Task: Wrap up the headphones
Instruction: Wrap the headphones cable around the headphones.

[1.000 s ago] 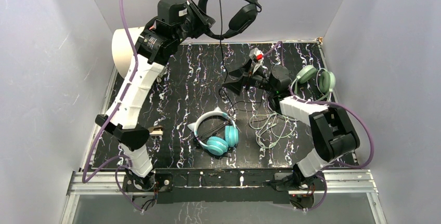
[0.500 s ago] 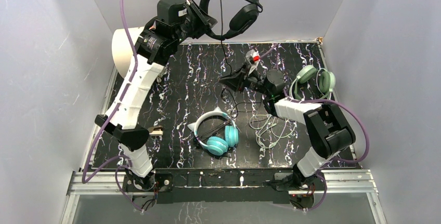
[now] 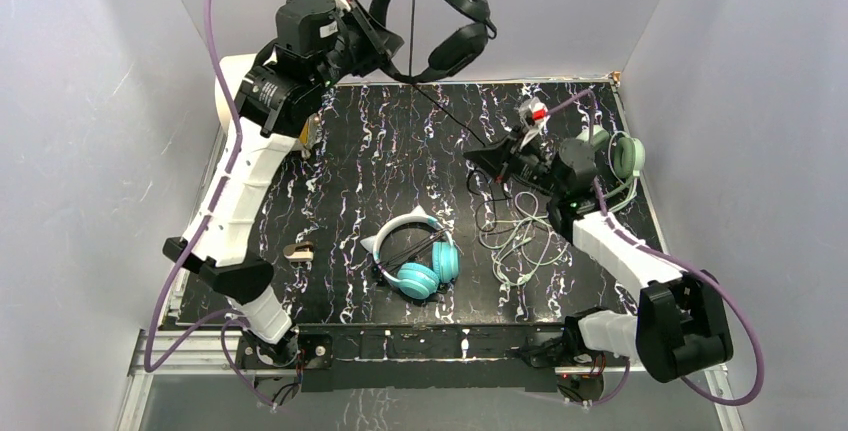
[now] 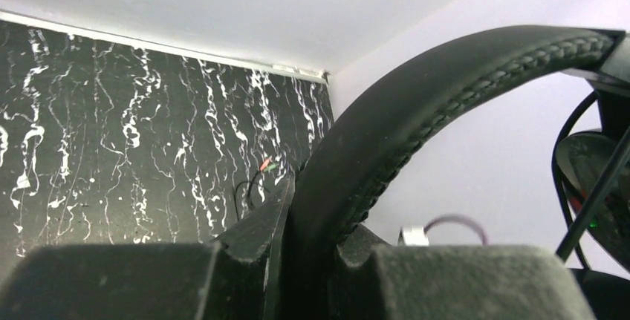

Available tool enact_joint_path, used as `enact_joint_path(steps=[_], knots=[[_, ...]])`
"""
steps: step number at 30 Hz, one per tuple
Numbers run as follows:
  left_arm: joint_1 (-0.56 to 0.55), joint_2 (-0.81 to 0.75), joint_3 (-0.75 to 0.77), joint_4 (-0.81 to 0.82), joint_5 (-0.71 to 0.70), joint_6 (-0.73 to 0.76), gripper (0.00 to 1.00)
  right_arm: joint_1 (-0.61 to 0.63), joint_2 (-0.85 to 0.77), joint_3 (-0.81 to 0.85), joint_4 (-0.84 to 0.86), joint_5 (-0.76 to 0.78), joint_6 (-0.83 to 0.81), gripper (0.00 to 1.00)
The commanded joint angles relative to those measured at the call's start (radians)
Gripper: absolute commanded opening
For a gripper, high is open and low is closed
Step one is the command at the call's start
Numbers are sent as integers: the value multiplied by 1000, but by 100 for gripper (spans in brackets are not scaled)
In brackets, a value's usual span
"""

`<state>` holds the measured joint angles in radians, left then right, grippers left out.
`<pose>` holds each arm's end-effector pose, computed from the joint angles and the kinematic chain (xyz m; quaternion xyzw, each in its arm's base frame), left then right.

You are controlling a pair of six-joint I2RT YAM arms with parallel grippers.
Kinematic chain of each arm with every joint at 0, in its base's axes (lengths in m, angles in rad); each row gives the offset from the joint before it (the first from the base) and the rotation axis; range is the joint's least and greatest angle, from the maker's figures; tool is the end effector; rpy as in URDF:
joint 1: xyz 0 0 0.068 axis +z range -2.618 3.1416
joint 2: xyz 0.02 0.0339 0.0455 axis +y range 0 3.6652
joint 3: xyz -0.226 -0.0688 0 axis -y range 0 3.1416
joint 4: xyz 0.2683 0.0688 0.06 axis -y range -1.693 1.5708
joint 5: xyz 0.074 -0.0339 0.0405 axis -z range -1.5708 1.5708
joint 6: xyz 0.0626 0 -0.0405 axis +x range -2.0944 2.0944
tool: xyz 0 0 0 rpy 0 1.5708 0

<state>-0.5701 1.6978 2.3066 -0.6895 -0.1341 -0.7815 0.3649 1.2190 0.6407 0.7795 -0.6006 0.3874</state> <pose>0.3160 -0.1927 0.5294 -0.1225 0.7245 -0.3847 0.5586 0.2888 0.1482 0.2544 -0.2223 0.6068 0.4458 0.6194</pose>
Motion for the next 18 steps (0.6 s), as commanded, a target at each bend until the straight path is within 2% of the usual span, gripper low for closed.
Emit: enact_joint_path(steps=[1,5,6,8,11,13,18], knots=[[6,-89,-37,142,249,125,0,-82,21,176,-439,-144,-93,0],[6,-156,-152,125,508,388,0,-220,136,393,-822,-312,-153,0],[6,-192,-187,91,539,475,0,-256,163,439,-911,-355,-171,0],[5,-266,-284,53,573,653,0,-307,187,503,-1033,-348,-184,0],[3,-380,-452,50,538,891,0,-313,189,531,-1042,-336,-131,0],[3,-415,-523,56,432,1004,0,-311,203,572,-1082,-335,-125,0],[-6,-387,-586,18,291,1173,0,-310,273,711,-1259,-370,-124,0]])
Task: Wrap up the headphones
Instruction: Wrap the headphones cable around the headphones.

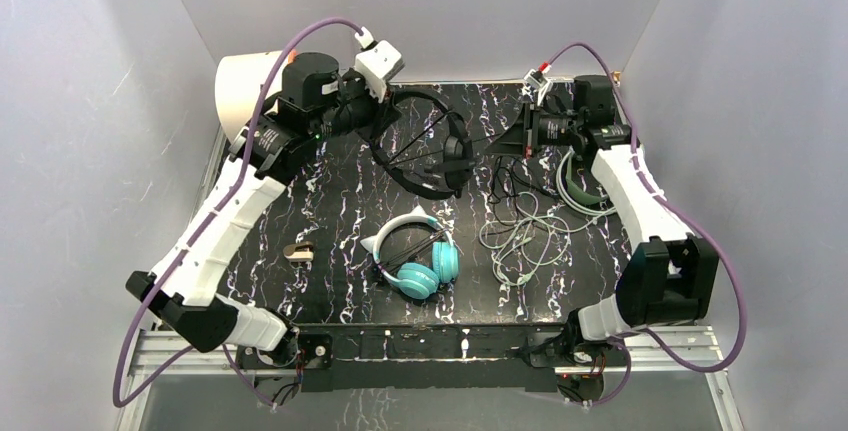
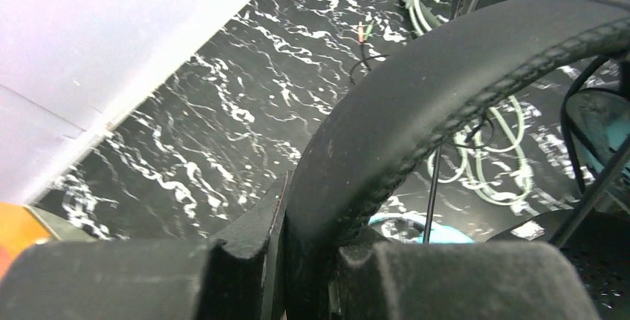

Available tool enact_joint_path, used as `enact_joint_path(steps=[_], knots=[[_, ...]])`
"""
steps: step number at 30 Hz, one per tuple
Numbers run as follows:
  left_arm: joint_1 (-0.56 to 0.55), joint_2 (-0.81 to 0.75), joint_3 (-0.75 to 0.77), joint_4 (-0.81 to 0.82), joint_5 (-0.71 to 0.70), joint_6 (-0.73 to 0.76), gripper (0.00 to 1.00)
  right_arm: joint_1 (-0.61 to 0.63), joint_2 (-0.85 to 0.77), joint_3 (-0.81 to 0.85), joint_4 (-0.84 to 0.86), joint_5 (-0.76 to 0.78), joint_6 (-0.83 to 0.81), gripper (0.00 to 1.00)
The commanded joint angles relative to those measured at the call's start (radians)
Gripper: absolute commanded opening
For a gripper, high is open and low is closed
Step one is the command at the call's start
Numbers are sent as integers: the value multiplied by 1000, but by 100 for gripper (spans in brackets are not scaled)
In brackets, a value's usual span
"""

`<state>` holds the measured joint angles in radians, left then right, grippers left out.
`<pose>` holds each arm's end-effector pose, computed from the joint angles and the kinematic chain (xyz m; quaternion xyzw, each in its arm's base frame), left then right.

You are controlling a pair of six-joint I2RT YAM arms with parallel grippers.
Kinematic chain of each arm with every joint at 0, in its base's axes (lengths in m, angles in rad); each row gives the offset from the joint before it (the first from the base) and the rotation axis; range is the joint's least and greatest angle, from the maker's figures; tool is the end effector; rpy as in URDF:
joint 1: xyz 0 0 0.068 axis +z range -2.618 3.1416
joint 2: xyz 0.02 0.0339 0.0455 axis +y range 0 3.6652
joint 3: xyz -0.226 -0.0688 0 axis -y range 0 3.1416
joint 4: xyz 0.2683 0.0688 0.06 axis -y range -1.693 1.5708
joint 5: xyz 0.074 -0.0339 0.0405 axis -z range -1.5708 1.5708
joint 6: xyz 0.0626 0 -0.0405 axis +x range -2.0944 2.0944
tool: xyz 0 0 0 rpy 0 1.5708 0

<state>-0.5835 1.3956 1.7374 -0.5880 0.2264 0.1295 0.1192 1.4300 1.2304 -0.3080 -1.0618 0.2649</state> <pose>0.2795 -0.2014 0.4496 0.3385 0.7100 -0.2243 0.5753 0.3455 0.0964 0.2921 -0.2019 0.7601 0.5119 0.3458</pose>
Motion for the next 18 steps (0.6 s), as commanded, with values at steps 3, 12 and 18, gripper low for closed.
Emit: enact_joint_path(steps=[3,12,18], knots=[[-19,-91,-87,-22,-164,340,0,-48,93,163,-197,-21,27,0],[-123,-101,-254,279,-489,590,0,26,-11,36,151,-212,389,6],[-210,-85,-364,521,-727,683,0,68,-84,-190,821,-164,973,0]])
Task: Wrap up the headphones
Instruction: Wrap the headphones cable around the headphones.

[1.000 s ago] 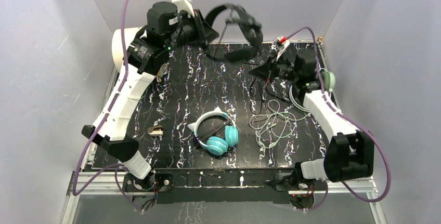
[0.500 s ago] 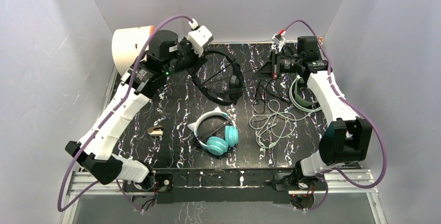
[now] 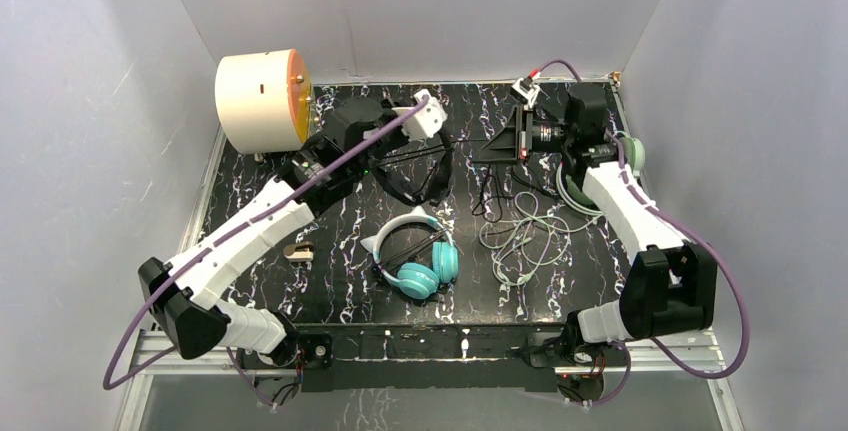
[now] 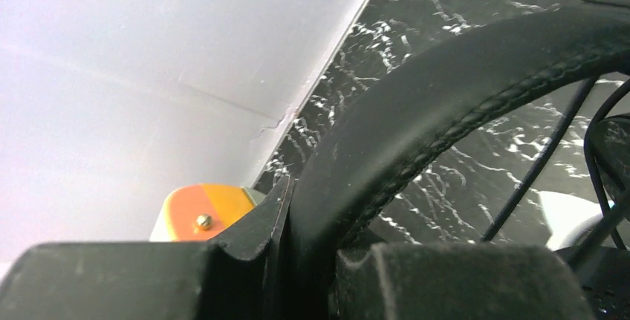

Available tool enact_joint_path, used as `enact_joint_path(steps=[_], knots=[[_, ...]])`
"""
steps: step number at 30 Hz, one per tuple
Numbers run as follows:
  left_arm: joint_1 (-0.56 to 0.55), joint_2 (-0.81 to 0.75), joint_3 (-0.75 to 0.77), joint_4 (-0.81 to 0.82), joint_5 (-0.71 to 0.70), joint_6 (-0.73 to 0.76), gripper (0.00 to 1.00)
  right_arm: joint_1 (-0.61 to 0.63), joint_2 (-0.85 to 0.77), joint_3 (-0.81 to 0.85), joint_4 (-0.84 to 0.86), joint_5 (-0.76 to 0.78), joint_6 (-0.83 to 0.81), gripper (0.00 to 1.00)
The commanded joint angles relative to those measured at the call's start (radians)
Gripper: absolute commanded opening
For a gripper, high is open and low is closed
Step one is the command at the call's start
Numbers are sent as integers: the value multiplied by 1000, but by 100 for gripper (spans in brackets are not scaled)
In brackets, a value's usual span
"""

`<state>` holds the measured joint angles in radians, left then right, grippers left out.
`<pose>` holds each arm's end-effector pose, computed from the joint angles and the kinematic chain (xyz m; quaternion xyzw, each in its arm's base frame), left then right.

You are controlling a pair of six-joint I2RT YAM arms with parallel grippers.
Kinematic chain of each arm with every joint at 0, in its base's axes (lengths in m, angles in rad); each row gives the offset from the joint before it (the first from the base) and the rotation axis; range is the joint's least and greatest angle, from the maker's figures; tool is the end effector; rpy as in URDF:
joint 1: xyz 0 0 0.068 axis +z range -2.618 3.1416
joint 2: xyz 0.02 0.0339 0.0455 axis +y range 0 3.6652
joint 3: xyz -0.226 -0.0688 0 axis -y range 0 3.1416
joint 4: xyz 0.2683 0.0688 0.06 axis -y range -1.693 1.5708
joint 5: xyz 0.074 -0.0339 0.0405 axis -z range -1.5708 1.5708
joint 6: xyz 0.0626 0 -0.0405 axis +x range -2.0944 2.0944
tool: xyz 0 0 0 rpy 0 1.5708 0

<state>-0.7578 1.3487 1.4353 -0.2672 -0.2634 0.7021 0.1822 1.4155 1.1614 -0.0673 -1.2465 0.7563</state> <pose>0.2760 -0.2387 0.3928 0.4450 0.6234 0.0831 0.6375 0.3324 0.1216 0.2977 -0.1409 0.7283 0.6370 0.2095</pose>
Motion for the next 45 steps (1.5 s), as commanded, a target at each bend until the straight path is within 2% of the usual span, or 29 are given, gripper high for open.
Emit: enact_joint_path(steps=[1,2,5,12,14,20,28,33,35,41,45], knots=[[-39,-37,-68,224,-259,106,0,15,-72,-156,735,43,592,0],[-45,-31,-72,244,-284,97,0,27,-69,-168,843,55,664,0],[-64,-5,-70,289,-352,67,0,83,-67,-160,839,101,704,0],[-113,104,36,352,-562,-105,0,151,-146,-126,556,288,523,8],[-137,144,68,352,-627,-126,0,151,-169,-97,485,334,475,13],[-164,242,163,379,-781,-200,0,163,-176,-11,364,371,411,18],[-169,275,260,345,-825,-322,0,165,-208,75,129,417,220,32],[-169,296,356,248,-842,-450,0,180,-251,38,150,455,175,34],[-169,305,400,198,-842,-503,0,196,-260,40,147,459,130,41],[-169,315,515,85,-800,-628,0,233,-304,19,86,456,-48,73],[-170,297,565,-4,-752,-773,0,232,-333,-2,43,489,-174,85]])
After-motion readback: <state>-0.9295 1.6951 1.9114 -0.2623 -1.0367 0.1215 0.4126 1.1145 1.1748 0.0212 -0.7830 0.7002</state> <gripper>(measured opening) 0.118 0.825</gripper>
